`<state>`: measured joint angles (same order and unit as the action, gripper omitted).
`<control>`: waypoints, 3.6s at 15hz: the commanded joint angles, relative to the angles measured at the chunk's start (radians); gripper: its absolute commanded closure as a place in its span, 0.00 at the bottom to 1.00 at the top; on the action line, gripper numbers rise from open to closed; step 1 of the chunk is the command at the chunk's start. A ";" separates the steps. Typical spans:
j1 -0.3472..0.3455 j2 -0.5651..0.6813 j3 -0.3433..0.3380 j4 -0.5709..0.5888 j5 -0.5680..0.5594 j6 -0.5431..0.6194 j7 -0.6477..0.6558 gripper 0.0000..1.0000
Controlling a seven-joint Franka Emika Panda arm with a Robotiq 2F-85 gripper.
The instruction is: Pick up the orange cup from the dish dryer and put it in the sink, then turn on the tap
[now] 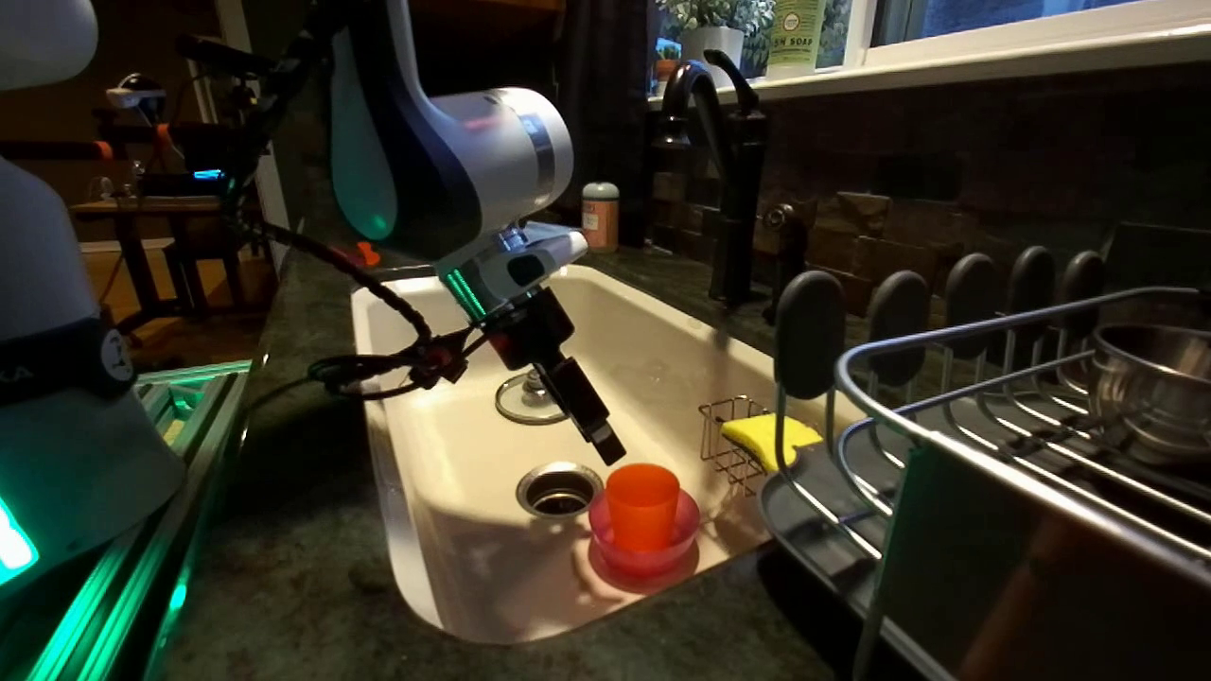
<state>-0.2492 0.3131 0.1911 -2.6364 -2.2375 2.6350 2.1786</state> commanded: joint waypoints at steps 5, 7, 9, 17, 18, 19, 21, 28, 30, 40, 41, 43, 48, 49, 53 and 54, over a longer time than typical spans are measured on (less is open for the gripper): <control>0.089 -0.156 -0.065 -0.081 0.367 0.088 -0.130 0.00; 0.110 -0.201 -0.081 -0.108 0.514 0.108 -0.234 0.00; 0.134 -0.252 -0.090 -0.141 0.677 0.110 -0.360 0.00; 0.183 -0.262 -0.081 -0.094 1.041 0.049 -0.652 0.00; 0.185 -0.265 -0.081 -0.094 1.048 0.048 -0.656 0.00; 0.185 -0.266 -0.083 -0.094 1.049 0.048 -0.657 0.00; 0.201 -0.304 -0.068 -0.098 0.991 0.047 -0.640 0.00; 0.276 -0.470 0.024 -0.119 0.982 0.017 -0.716 0.00; 0.283 -0.528 0.021 -0.127 1.042 0.023 -0.812 0.00; 0.339 -0.706 -0.008 -0.062 1.267 -0.123 -1.209 0.00; 0.345 -0.730 -0.005 -0.051 1.294 -0.154 -1.258 0.00; 0.349 -0.757 -0.003 -0.045 1.311 -0.170 -1.296 0.00; 0.336 -0.806 -0.020 -0.063 1.284 -0.084 -1.282 0.00; 0.335 -0.823 -0.017 -0.063 1.286 -0.074 -1.294 0.00; 0.320 -0.864 -0.028 -0.054 1.305 -0.023 -1.333 0.00; 0.315 -0.871 -0.041 -0.050 1.313 -0.009 -1.345 0.00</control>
<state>0.0886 -0.5171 0.1707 -2.6757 -0.9426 2.5758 0.8779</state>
